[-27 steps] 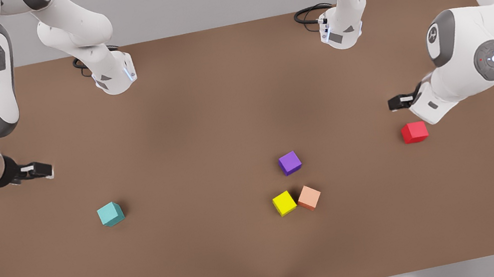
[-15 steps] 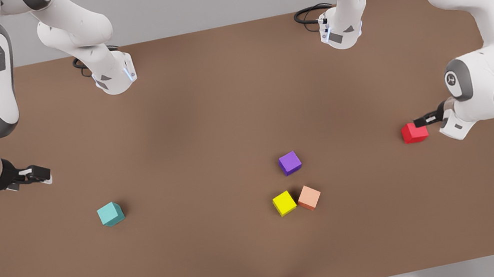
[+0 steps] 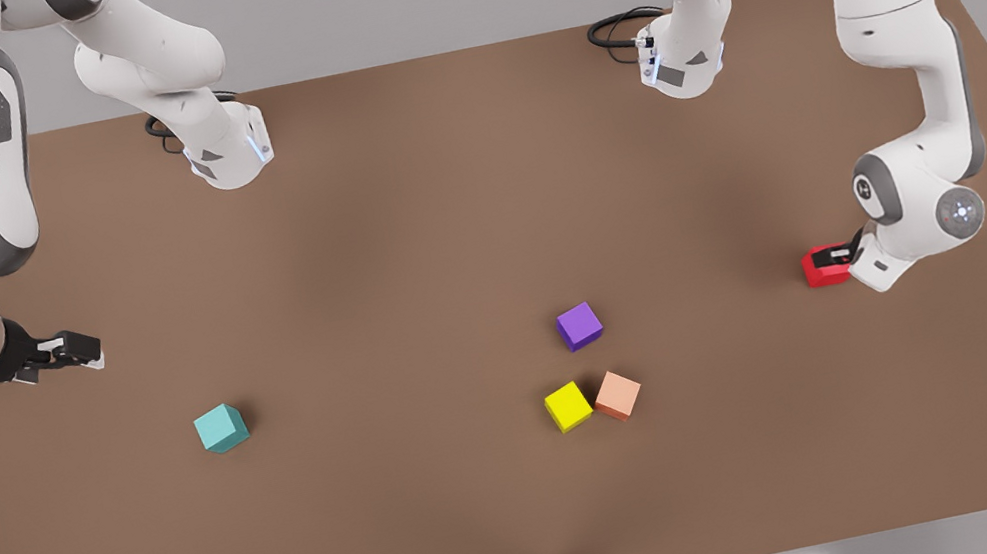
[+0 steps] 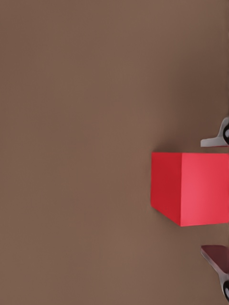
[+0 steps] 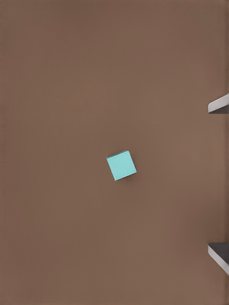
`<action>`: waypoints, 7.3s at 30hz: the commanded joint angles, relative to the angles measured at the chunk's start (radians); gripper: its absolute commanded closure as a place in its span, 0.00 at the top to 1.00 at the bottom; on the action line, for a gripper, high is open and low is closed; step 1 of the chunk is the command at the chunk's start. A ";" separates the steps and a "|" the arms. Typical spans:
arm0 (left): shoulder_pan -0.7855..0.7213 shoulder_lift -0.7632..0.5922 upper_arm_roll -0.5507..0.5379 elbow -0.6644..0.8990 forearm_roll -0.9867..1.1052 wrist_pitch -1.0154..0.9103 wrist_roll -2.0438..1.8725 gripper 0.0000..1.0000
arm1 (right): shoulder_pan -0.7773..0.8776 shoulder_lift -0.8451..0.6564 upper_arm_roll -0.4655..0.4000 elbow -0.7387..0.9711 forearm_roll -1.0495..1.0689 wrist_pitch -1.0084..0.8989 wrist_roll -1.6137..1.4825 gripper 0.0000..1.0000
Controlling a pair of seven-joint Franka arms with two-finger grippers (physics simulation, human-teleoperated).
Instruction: Pick up red wooden cube and pass to hand red wooden cube and place in blue wooden cube
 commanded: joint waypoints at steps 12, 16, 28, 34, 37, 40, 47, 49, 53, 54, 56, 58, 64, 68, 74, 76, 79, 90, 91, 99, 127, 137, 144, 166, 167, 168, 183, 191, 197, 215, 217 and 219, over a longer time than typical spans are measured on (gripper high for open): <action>0.000 0.074 -0.004 0.005 -0.038 0.040 0.242 1.00 | -0.001 -0.001 0.000 -0.007 0.001 0.000 -0.012 1.00; 0.000 0.080 -0.008 0.008 -0.050 0.074 0.243 1.00 | 0.001 0.000 0.000 -0.007 0.001 0.000 -0.012 1.00; -0.003 0.117 -0.248 0.539 -0.315 -0.567 -0.309 0.63 | 0.042 0.316 0.012 0.100 0.511 0.014 -0.860 1.00; -0.100 0.508 -0.805 0.953 -0.684 -0.265 -0.726 0.64 | 0.067 0.660 0.172 0.378 0.995 0.098 -1.494 1.00; -0.107 0.565 -0.828 0.981 -0.952 -0.159 -0.729 0.64 | 0.113 0.703 0.184 0.378 1.090 0.129 -1.701 1.00; -0.080 0.585 -0.825 0.981 -1.047 -0.173 -0.723 0.64 | 0.114 0.720 0.219 0.370 1.122 0.128 -1.865 1.00; -0.069 0.603 -0.828 0.981 -1.047 -0.213 -0.551 0.64 | 0.154 0.750 0.222 0.364 1.191 0.227 -1.921 1.00; -0.072 0.608 -0.828 0.971 -1.041 -0.234 -0.360 0.64 | 0.176 0.753 0.222 0.364 1.211 0.310 -1.919 1.00; -0.089 0.608 -0.825 0.971 -1.035 -0.236 -0.287 0.63 | 0.185 0.753 0.267 0.370 1.219 0.391 -1.911 1.00; -0.087 0.608 -0.825 0.971 -1.024 -0.236 -0.287 0.64 | 0.185 0.753 0.281 0.369 1.219 0.408 -1.911 1.00; -0.087 0.608 -0.825 0.970 -1.023 -0.236 -0.287 0.64 | 0.196 0.753 0.281 0.366 1.240 0.419 -1.913 1.00; -0.087 0.609 -0.825 0.970 -1.023 -0.236 -0.287 0.64 | 0.212 0.752 0.281 0.362 1.260 0.424 -1.911 1.00; -0.087 0.615 -0.825 0.970 -1.023 -0.236 -0.286 0.64 | 0.206 0.683 0.282 0.231 1.303 0.411 -1.957 1.00; -0.087 0.617 -0.825 0.970 -1.023 -0.234 -0.284 0.64 | 0.186 0.664 0.298 0.191 1.306 0.396 -1.959 1.00; -0.094 0.623 -0.825 0.971 -1.024 -0.230 -0.140 0.64 | 0.186 0.646 0.310 0.143 1.345 0.388 -1.988 1.00; -0.094 0.620 -0.825 0.971 -1.024 -0.231 -0.126 0.64 | 0.197 0.647 0.310 0.143 1.360 0.399 -1.988 1.00; -0.094 0.619 -0.825 0.971 -1.024 -0.231 -0.094 0.64 | 0.200 0.649 0.311 0.139 1.369 0.410 -1.988 1.00; -0.090 0.619 -0.825 0.970 -1.023 -0.233 -0.005 0.64 | 0.249 0.652 0.311 0.140 1.414 0.468 -1.987 1.00; -0.090 0.619 -0.825 0.970 -1.023 -0.233 -0.008 0.64 | 0.254 0.652 0.311 0.140 1.414 0.468 -1.987 1.00; -0.090 0.615 -0.827 0.970 -1.024 -0.231 -0.017 0.64 | 0.289 0.666 0.311 0.140 1.432 0.493 -1.985 1.00; 0.057 0.579 -0.828 0.973 -0.885 -0.391 -0.128 1.00 | 0.303 0.686 0.310 0.139 1.435 0.540 -1.977 0.49; -0.098 -0.288 -0.276 0.488 0.132 -0.644 -0.235 1.00 | -0.039 0.506 0.255 0.149 0.046 0.241 -0.985 0.52; -0.132 -0.233 -0.320 0.543 0.142 -0.793 -0.264 1.00 | -0.041 0.476 0.163 0.111 -0.220 0.259 -0.963 0.51; -0.138 -0.222 -0.322 0.548 0.134 -0.794 -0.261 1.00 | -0.102 0.295 0.135 -0.495 -0.235 0.865 -0.950 0.51; -0.138 -0.222 -0.322 0.546 0.134 -0.793 -0.261 1.00 | -0.102 0.296 0.135 -0.497 -0.235 0.868 -0.950 0.51; -0.138 -0.222 -0.322 0.546 0.134 -0.793 -0.261 1.00 | -0.107 0.296 0.137 -0.504 -0.235 0.873 -0.950 0.51; -0.138 -0.219 -0.322 0.546 0.134 -0.794 -0.263 1.00 | -0.107 0.293 0.147 -0.492 -0.226 0.855 -0.954 1.00; -0.141 -0.219 -0.322 0.546 0.134 -0.796 -0.263 1.00 | -0.104 0.223 0.172 -0.432 -0.146 0.658 -0.962 1.00; -0.141 -0.213 -0.322 0.546 0.134 -0.796 -0.264 1.00 | -0.097 0.195 0.244 -0.234 -0.051 0.365 -0.918 1.00; -0.140 -0.211 -0.322 0.546 0.134 -0.803 -0.260 1.00 | -0.046 -0.016 0.030 0.034 -0.073 -0.181 0.228 1.00; -0.146 -0.211 -0.322 0.546 0.137 -0.802 -0.260 1.00 | -0.030 -0.080 -0.005 -0.067 -0.030 -0.112 0.230 1.00; -0.146 -0.211 -0.322 0.546 0.136 -0.803 -0.260 1.00 | -0.028 -0.078 -0.005 -0.067 -0.030 -0.110 0.230 1.00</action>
